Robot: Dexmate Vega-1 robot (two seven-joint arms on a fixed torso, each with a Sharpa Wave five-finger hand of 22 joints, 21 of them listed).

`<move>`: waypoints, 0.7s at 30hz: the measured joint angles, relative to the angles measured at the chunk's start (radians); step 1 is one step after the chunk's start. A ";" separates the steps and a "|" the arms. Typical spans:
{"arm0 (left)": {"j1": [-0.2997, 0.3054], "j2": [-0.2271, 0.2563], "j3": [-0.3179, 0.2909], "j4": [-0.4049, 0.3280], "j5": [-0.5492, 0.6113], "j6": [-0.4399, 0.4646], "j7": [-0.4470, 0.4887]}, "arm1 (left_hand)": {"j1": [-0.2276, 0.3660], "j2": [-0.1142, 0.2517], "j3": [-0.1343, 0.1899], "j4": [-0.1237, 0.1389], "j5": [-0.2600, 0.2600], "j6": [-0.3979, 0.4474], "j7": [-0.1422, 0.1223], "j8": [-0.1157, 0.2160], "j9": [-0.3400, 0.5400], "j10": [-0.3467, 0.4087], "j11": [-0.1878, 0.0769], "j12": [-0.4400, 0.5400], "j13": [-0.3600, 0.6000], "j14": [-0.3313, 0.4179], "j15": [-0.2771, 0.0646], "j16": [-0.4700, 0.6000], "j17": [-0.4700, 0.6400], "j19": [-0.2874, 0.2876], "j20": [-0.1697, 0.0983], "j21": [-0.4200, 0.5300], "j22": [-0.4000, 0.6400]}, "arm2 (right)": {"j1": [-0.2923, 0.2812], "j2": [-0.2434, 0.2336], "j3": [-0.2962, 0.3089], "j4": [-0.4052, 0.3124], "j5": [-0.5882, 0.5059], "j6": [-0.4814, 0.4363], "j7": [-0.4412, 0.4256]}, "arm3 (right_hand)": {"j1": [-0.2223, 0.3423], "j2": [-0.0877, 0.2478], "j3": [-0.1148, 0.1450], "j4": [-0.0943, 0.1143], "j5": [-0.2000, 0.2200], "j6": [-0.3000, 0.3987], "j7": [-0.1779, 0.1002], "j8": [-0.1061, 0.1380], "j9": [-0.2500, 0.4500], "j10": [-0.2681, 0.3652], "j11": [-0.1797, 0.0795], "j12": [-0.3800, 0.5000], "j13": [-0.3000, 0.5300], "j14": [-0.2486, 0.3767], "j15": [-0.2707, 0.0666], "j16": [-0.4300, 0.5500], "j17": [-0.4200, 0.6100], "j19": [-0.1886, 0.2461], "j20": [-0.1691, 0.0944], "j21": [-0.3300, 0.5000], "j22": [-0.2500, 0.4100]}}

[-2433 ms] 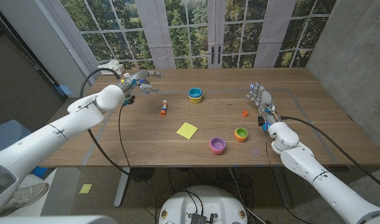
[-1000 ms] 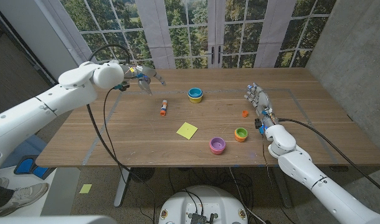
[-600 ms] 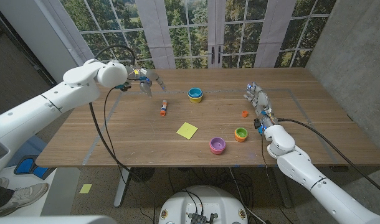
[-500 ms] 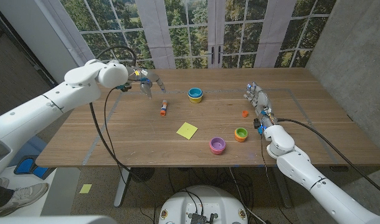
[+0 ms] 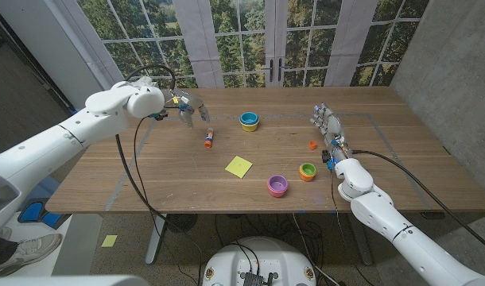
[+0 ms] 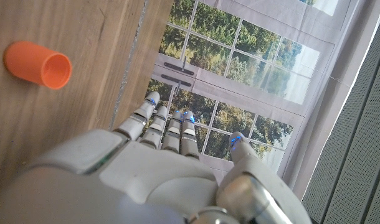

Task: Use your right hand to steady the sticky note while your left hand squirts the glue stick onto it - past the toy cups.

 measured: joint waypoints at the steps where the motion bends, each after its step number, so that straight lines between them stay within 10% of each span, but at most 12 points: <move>1: 0.000 -0.001 0.001 0.003 0.003 -0.003 0.003 | -0.002 -0.002 -0.003 0.003 0.000 -0.004 0.004 0.000 0.000 0.000 0.000 0.000 0.002 -0.009 0.000 -0.001 -0.001 -0.005 -0.002 0.000 -0.004 | 0.002 0.001 -0.001 0.002 -0.001 0.000 -0.001 | 0.000 0.000 -0.002 0.002 0.000 0.000 0.000 0.000 0.000 0.000 0.000 0.000 0.000 0.000 0.000 0.000 0.000 0.000 0.000 0.000 0.000; 21: -0.015 -0.036 0.039 0.131 0.057 -0.111 0.083 | -0.009 0.004 -0.007 0.002 0.000 -0.051 -0.018 -0.021 0.005 -0.105 -0.002 -0.040 0.007 -0.061 0.028 -0.004 -0.009 -0.048 0.002 -0.006 -0.055 | 0.029 0.015 -0.016 0.010 -0.041 -0.024 -0.034 | -0.006 0.007 -0.008 0.000 0.000 0.005 -0.005 0.000 0.000 -0.004 0.004 -0.008 0.000 0.000 0.000 -0.005 -0.009 0.000 0.000 -0.011 0.000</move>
